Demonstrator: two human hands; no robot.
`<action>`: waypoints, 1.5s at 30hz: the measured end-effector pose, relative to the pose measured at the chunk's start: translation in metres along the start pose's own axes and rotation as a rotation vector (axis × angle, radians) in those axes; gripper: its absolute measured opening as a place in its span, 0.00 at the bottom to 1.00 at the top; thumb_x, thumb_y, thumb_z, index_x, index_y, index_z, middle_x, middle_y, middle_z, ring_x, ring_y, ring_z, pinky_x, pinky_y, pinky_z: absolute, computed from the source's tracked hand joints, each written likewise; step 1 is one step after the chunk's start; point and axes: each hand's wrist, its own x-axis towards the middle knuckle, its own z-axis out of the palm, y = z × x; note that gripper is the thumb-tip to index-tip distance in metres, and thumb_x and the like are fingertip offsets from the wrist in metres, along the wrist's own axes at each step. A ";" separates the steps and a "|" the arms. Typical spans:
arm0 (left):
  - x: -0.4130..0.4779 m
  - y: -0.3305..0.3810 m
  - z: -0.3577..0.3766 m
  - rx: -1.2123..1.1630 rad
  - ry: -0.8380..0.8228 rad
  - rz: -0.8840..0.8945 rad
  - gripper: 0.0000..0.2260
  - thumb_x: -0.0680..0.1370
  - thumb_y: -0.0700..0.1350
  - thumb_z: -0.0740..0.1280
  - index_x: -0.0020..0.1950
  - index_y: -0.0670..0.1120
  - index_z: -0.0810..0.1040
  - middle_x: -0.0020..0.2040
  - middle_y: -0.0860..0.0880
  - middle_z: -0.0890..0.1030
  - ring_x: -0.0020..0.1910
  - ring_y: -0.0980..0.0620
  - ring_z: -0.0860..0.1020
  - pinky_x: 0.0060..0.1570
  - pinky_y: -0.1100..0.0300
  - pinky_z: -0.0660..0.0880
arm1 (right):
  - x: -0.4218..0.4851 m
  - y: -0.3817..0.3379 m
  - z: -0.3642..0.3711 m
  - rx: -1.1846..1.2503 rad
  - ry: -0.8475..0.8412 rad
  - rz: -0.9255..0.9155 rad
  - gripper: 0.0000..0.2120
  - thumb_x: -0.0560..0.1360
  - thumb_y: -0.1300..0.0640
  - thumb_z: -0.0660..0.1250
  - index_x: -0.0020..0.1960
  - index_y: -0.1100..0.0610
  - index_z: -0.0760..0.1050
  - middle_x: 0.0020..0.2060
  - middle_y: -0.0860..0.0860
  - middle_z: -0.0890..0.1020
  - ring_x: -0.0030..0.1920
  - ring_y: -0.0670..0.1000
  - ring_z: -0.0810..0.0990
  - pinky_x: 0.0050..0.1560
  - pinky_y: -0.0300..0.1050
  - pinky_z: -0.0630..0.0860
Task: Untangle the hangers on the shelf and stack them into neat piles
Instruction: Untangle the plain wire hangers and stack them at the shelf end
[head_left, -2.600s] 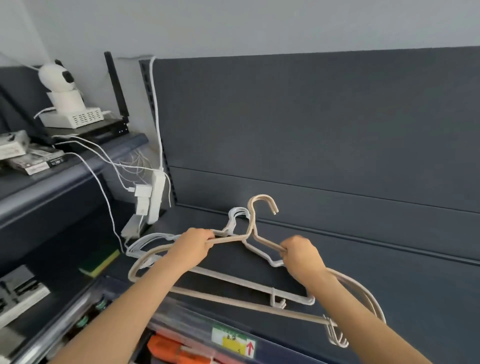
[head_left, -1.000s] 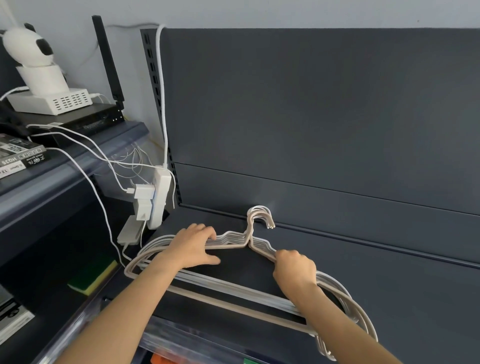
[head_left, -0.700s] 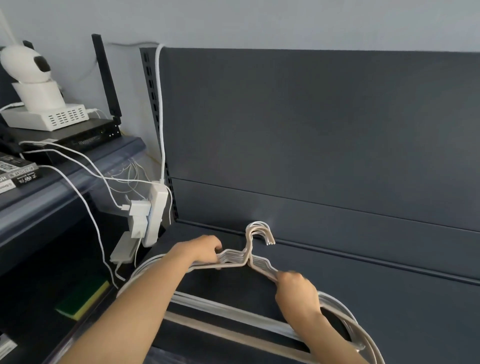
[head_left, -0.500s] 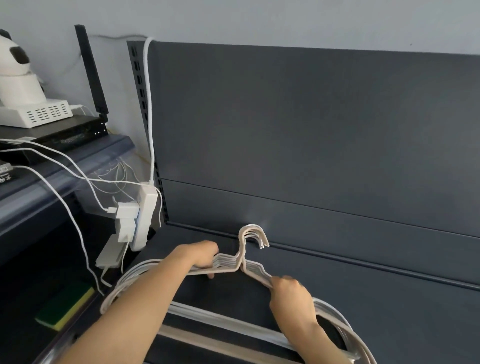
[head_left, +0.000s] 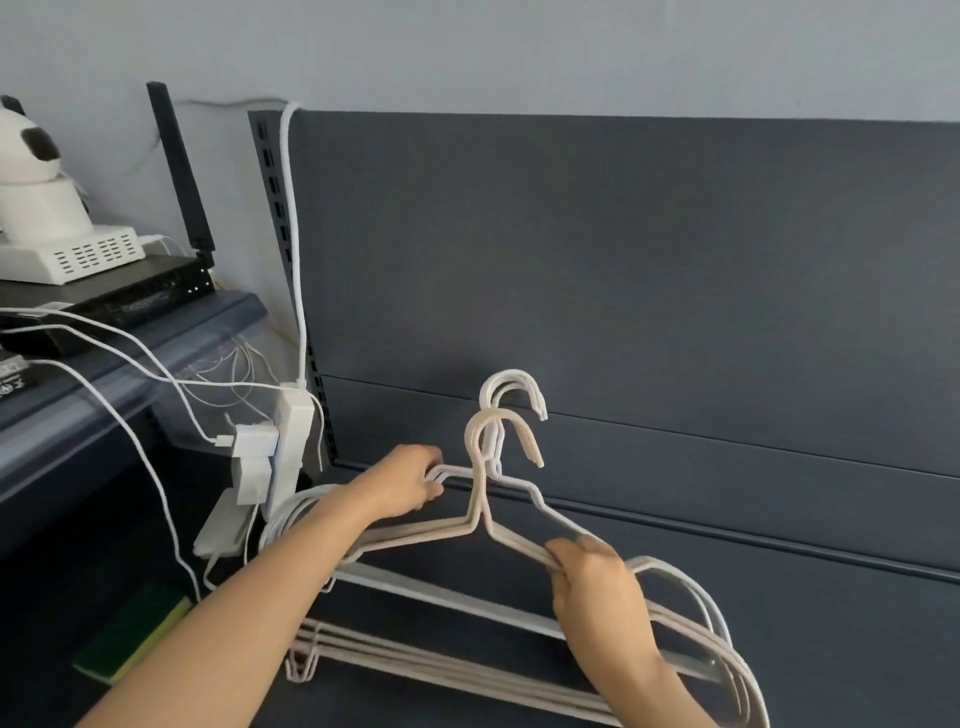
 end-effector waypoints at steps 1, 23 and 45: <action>0.004 0.005 -0.003 0.000 0.040 0.018 0.11 0.76 0.43 0.66 0.36 0.53 0.70 0.35 0.50 0.77 0.34 0.50 0.78 0.39 0.53 0.76 | 0.004 0.001 -0.002 0.003 0.013 0.001 0.10 0.76 0.65 0.56 0.50 0.58 0.75 0.40 0.50 0.69 0.39 0.51 0.68 0.37 0.39 0.65; -0.003 0.004 -0.021 -0.194 -0.120 -0.035 0.31 0.72 0.45 0.71 0.73 0.50 0.62 0.70 0.49 0.68 0.68 0.50 0.68 0.67 0.54 0.65 | 0.009 -0.001 0.025 -0.016 0.061 0.037 0.16 0.76 0.65 0.55 0.62 0.54 0.68 0.53 0.50 0.76 0.52 0.51 0.76 0.48 0.41 0.75; -0.094 -0.025 0.065 0.336 0.385 0.127 0.22 0.78 0.43 0.62 0.72 0.46 0.64 0.65 0.48 0.74 0.65 0.49 0.71 0.67 0.54 0.67 | -0.034 -0.002 0.048 -0.196 0.088 0.009 0.27 0.77 0.59 0.53 0.75 0.55 0.51 0.65 0.53 0.71 0.65 0.55 0.70 0.67 0.50 0.66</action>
